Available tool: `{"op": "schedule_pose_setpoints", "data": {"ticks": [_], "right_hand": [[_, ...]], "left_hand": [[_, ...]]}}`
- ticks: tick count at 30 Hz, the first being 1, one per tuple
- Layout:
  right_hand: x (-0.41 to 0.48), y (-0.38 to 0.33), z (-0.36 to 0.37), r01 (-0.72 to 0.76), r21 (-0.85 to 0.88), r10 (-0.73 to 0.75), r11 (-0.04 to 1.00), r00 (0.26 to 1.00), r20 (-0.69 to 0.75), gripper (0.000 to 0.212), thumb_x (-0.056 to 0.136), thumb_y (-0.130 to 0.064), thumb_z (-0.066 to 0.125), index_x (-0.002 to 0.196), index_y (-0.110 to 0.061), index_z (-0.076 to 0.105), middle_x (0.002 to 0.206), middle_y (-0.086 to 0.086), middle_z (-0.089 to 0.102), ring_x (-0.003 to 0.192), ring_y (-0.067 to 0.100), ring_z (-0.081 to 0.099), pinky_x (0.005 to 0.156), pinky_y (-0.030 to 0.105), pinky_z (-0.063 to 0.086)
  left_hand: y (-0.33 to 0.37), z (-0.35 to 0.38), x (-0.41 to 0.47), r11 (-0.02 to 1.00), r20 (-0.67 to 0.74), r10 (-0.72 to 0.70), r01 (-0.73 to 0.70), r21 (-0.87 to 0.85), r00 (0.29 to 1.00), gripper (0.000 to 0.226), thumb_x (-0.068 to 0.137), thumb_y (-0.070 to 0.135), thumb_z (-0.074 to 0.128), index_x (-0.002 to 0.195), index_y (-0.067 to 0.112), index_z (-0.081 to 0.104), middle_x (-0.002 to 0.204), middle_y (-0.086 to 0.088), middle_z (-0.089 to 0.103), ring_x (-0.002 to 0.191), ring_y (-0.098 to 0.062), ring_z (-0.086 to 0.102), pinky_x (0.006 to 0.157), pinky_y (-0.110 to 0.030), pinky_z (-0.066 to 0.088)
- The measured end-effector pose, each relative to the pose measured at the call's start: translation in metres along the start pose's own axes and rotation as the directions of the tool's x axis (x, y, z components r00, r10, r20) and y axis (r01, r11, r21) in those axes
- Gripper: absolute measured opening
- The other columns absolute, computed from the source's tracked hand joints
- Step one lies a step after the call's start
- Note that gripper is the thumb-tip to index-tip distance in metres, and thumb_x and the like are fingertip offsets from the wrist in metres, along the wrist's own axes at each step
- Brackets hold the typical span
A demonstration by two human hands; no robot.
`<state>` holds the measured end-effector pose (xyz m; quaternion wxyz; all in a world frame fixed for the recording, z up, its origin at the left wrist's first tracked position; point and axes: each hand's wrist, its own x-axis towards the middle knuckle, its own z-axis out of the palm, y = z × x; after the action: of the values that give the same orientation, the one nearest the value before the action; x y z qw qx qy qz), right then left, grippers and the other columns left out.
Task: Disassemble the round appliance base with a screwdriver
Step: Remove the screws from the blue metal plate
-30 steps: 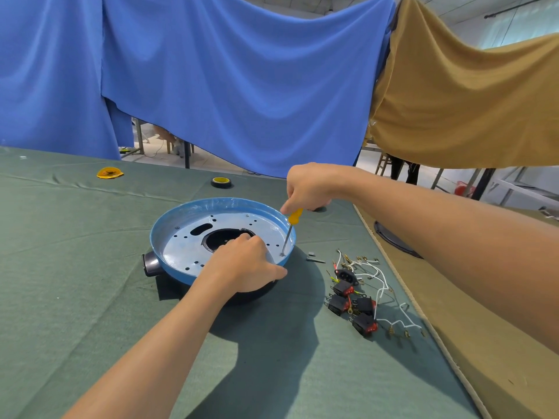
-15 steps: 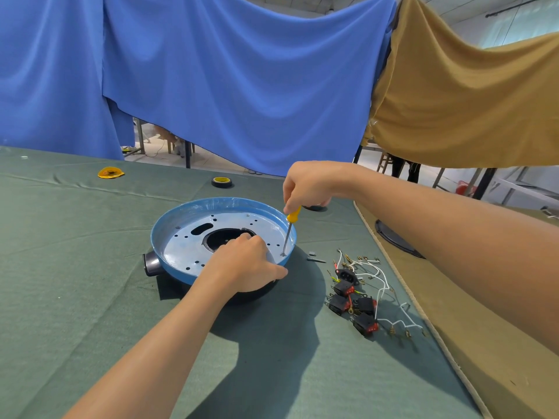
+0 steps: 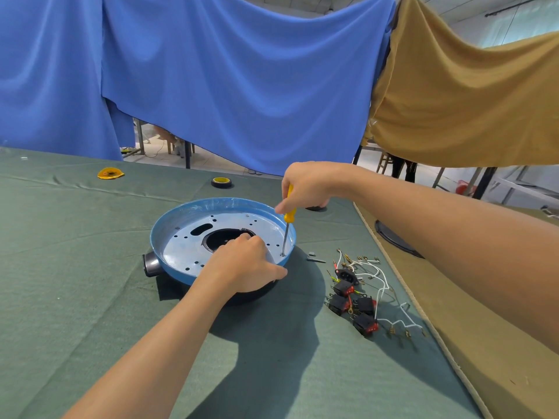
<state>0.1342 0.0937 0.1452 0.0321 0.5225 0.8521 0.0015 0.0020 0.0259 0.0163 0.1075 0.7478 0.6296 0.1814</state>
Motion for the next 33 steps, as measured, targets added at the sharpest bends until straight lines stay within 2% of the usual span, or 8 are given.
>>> {"op": "schedule_pose_setpoints", "data": {"ticks": [3,7,10,15,22,27,30,33], "right_hand": [[0.001,-0.002,0.003,-0.032,-0.037,0.03,0.999,0.998,-0.049,0.053,0.089,-0.057,0.053,0.061,-0.012,0.054,0.049,0.0,0.046,0.045,0.017,0.047,0.043,0.023,0.042],[-0.001,-0.005,0.001,0.0,-0.036,-0.001,0.999,1.0,-0.025,0.023,0.084,-0.034,0.064,0.087,-0.012,0.069,0.076,0.005,0.063,0.061,0.017,0.056,0.047,0.024,0.047],[-0.002,-0.005,-0.003,-0.017,0.03,0.016,0.999,0.999,0.03,0.019,0.082,-0.029,0.069,0.093,-0.013,0.068,0.082,0.004,0.064,0.06,0.014,0.056,0.041,0.019,0.045],[-0.003,-0.005,-0.001,-0.054,-0.028,0.054,0.998,0.998,-0.013,0.052,0.09,-0.052,0.054,0.056,-0.012,0.052,0.038,-0.004,0.045,0.034,0.013,0.042,0.042,0.021,0.037],[-0.017,0.0,-0.009,0.079,0.072,-0.085,0.994,0.992,0.097,0.005,0.088,-0.027,0.066,0.086,-0.023,0.068,0.08,0.002,0.067,0.062,0.012,0.061,0.049,0.017,0.048],[-0.022,0.01,-0.006,0.074,0.172,-0.099,0.982,0.986,0.137,0.003,0.088,-0.024,0.067,0.091,-0.025,0.068,0.088,0.003,0.065,0.067,0.011,0.061,0.052,0.017,0.05],[-0.02,0.011,-0.001,-0.009,0.123,-0.007,0.992,0.992,0.125,0.046,0.088,-0.058,0.055,0.082,-0.014,0.066,0.069,0.0,0.066,0.055,0.014,0.059,0.052,0.024,0.053],[-0.016,0.011,0.004,-0.028,0.08,0.025,0.996,0.999,0.038,0.058,0.094,-0.055,0.045,0.063,-0.008,0.06,0.053,0.003,0.057,0.05,0.02,0.049,0.051,0.026,0.046]], "left_hand": [[0.0,0.0,0.0,1.0,0.003,0.002,-0.002,-0.005,1.0,0.049,0.076,0.058,0.064,0.055,0.023,0.037,0.073,0.003,0.04,0.073,-0.02,0.047,0.06,-0.032,0.034],[0.0,-0.001,0.0,1.0,0.008,-0.003,0.003,-0.009,1.0,0.046,0.076,0.058,0.063,0.057,0.023,0.041,0.078,0.003,0.043,0.077,-0.022,0.049,0.06,-0.033,0.035],[0.0,-0.001,0.0,1.0,0.008,-0.005,0.005,-0.011,1.0,0.045,0.076,0.058,0.063,0.058,0.023,0.041,0.08,0.002,0.044,0.079,-0.023,0.05,0.061,-0.034,0.035],[0.0,-0.001,0.0,1.0,0.016,-0.006,0.006,0.005,1.0,0.043,0.076,0.059,0.062,0.06,0.024,0.045,0.081,0.002,0.046,0.08,-0.022,0.051,0.064,-0.033,0.038],[-0.001,0.0,0.0,1.0,0.01,-0.008,0.008,0.022,1.0,0.041,0.076,0.061,0.061,0.07,0.022,0.052,0.092,-0.001,0.052,0.086,-0.023,0.054,0.071,-0.036,0.045],[-0.001,-0.001,0.0,1.0,0.017,-0.013,0.012,0.019,1.0,0.045,0.077,0.061,0.061,0.062,0.023,0.044,0.085,0.0,0.048,0.083,-0.023,0.053,0.067,-0.034,0.04],[0.0,0.0,0.0,1.0,0.014,-0.01,0.01,0.01,1.0,0.046,0.077,0.061,0.062,0.06,0.023,0.042,0.084,0.001,0.047,0.081,-0.023,0.052,0.066,-0.034,0.038],[0.0,0.0,0.0,1.0,0.03,-0.017,0.017,0.006,0.999,0.046,0.077,0.061,0.062,0.061,0.023,0.041,0.082,0.001,0.046,0.082,-0.023,0.053,0.066,-0.034,0.04]]}}
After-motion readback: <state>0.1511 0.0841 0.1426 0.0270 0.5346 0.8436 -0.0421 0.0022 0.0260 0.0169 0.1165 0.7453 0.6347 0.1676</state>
